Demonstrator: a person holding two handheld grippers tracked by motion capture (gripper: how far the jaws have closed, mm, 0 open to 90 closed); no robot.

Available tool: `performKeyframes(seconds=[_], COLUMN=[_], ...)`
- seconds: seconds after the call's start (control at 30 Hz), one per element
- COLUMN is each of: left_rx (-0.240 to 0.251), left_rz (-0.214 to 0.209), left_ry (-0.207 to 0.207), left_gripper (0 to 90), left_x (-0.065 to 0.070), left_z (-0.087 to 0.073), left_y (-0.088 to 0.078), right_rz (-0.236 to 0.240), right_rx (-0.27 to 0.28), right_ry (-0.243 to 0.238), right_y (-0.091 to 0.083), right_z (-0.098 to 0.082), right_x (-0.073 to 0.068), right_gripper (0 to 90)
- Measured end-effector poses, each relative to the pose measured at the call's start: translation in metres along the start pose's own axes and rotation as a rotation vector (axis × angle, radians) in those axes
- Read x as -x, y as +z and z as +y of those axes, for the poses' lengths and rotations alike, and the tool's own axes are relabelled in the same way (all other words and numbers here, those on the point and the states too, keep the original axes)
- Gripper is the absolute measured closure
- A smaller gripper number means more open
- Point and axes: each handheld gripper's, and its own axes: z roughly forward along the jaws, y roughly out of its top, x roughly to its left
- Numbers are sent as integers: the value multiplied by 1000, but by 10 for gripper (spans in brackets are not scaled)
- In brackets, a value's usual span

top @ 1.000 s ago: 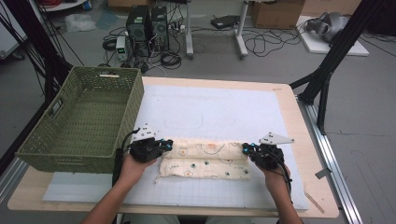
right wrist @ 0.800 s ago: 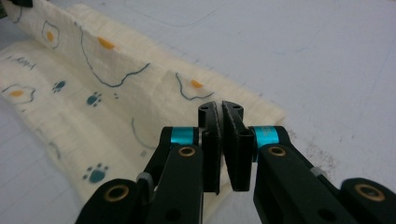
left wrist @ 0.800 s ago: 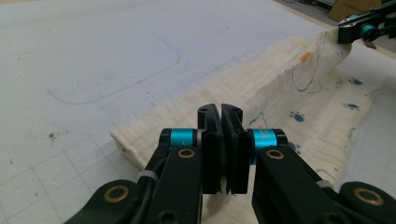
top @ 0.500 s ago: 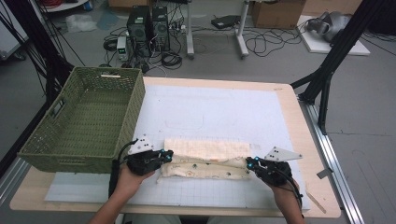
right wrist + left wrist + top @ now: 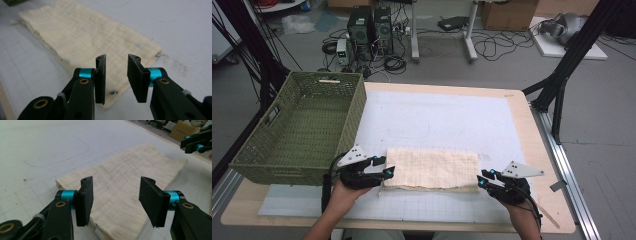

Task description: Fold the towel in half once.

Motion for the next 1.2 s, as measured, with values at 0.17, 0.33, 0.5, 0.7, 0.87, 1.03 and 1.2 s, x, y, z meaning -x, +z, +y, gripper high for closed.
performKeyframes(seconds=[0.17, 0.33, 0.5, 0.7, 0.87, 1.03, 1.2], left_rx=[-9, -6, -5, -15, -65, -157, -220], left_rz=[13, 34, 45, 39, 66, 142, 203], left_ry=[-6, -4, -9, -6, 17, 69, 93], left_gripper=[503, 573, 626, 649, 711, 771, 811], left_x=[-7, -15, -18, -20, -21, -26, -27], left_z=[0, 2, 1, 8, 11, 7, 1], left_y=[7, 12, 13, 19, 40, 63, 71], right_rz=[-7, 23, 27, 4, -36, -54, -57], right_rx=[43, -55, -164, -114, -27, -35, -108], right_ry=[26, 4, -34, -3, 45, 35, 41], right_y=[3, 27, 36, 24, 22, 53, 85], right_z=[4, -1, -14, -11, 2, 18, 24], right_x=[5, 2, 3, 10, 16, 24, 29], right_gripper=[666, 667, 667, 655, 646, 677, 703])
